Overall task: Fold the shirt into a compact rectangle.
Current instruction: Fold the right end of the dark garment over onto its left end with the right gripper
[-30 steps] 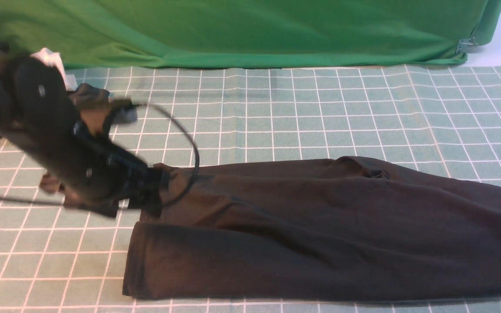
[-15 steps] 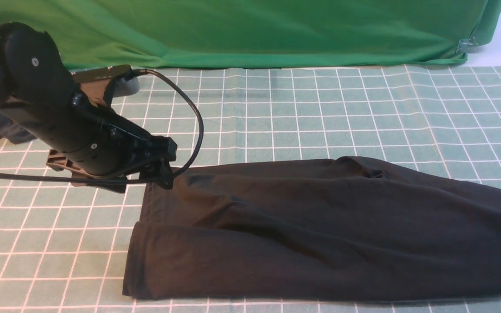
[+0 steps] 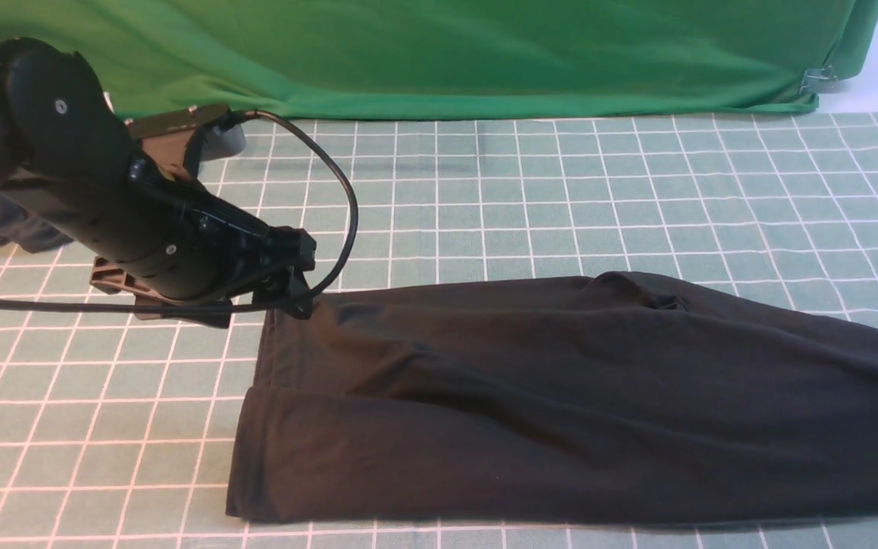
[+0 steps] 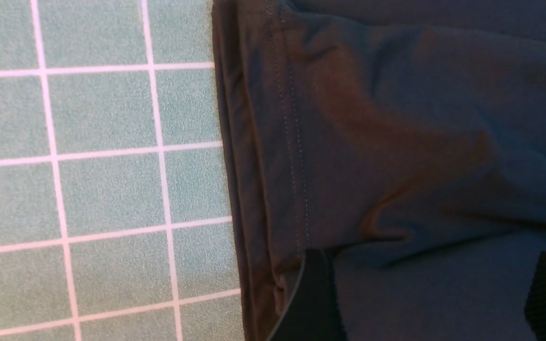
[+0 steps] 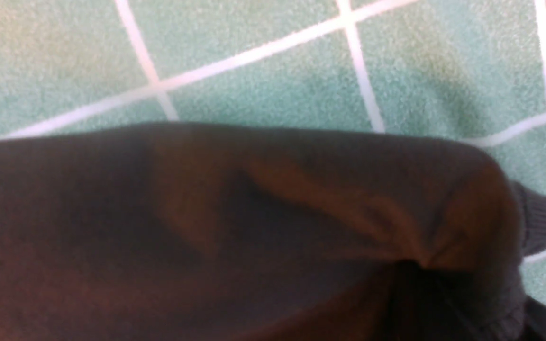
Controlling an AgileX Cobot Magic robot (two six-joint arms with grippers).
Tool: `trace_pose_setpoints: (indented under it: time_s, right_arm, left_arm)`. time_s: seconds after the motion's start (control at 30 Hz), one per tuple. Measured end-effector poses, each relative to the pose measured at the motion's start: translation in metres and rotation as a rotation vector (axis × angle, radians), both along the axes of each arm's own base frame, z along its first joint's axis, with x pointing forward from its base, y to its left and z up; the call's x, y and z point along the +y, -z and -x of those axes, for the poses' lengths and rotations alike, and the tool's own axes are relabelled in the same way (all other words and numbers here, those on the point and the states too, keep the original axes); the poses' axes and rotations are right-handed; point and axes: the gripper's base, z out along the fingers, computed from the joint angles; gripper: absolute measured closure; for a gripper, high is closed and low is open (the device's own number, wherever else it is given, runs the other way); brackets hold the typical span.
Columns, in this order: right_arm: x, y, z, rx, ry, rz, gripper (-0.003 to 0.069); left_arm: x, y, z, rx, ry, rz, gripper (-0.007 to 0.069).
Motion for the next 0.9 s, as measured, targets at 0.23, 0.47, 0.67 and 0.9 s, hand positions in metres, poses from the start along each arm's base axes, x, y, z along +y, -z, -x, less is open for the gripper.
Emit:
trace_pose_setpoints:
  time_s: [0.23,0.47,0.67,0.9]
  right_arm:
    - [-0.026,-0.021,0.008,-0.015,0.056,0.035,0.0623]
    - [-0.044,-0.064,0.021,-0.084,0.116,0.087,0.0623]
    - [-0.038,-0.129,0.025,-0.182,0.141,0.118,0.0623]
    - [0.023,-0.204,0.03,-0.312,0.058,0.079,0.0623]
  left_arm:
    - [-0.001,-0.008,-0.005,-0.036,-0.003,0.01,0.0098]
    - [-0.003,-0.027,-0.012,-0.087,0.001,0.021,0.0098]
    - [-0.002,-0.036,-0.015,-0.114,0.009,0.007,0.0098]
    - [-0.001,-0.036,-0.015,-0.115,0.015,-0.013,0.0098]
